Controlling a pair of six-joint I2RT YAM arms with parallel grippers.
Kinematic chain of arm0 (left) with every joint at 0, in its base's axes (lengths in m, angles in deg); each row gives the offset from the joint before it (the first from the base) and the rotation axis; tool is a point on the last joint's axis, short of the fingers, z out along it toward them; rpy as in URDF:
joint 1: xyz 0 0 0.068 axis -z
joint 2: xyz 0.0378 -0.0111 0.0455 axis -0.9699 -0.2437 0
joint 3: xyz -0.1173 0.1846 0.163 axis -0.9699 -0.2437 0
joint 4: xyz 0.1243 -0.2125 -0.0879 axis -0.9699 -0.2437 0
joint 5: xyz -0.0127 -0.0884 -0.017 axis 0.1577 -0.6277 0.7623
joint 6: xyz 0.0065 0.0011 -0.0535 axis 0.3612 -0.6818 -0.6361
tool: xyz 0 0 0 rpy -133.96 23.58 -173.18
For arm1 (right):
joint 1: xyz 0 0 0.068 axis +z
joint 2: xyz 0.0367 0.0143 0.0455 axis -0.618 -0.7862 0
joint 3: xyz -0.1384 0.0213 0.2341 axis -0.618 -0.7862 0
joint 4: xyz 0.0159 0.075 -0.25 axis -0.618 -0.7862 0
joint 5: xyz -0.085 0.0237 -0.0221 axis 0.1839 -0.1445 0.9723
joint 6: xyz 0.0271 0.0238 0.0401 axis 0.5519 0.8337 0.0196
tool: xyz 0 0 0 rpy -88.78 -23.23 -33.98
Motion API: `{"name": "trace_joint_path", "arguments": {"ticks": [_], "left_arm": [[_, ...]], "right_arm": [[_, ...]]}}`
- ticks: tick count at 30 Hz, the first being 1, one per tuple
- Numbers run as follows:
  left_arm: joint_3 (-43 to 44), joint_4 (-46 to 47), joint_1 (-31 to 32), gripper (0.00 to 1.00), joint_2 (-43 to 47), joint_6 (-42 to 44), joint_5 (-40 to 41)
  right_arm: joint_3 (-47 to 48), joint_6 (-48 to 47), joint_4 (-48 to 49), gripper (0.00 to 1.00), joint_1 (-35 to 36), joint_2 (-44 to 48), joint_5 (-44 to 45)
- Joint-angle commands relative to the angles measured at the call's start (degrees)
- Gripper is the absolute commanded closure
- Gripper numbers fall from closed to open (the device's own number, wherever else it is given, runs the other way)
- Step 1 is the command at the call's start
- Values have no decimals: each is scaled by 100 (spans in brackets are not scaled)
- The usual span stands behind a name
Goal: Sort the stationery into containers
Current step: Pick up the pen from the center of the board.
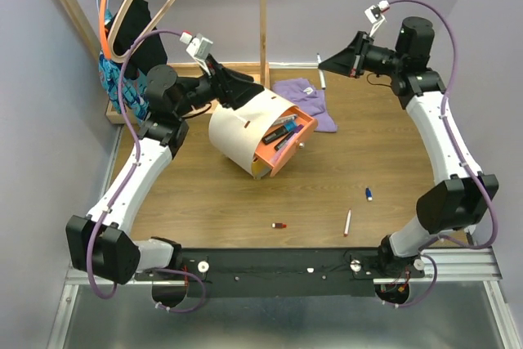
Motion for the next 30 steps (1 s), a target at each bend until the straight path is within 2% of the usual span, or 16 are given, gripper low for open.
{"name": "trace_joint_path", "arguments": {"ticks": [1, 5, 11, 30], "left_arm": [[684, 74, 420, 33, -398, 179, -201], [1133, -163, 763, 37, -768, 364, -281], [1441, -243, 957, 40, -1103, 470, -307], [1616, 91, 1018, 44, -1402, 347, -290]], "right_arm": [[140, 1141, 1469, 99, 199, -288, -427], [-9, 1598, 2523, 99, 366, -359, -533], [-326, 1958, 3307, 99, 525, -210, -560], [-458, 1950, 3370, 99, 965, -51, -490]]}}
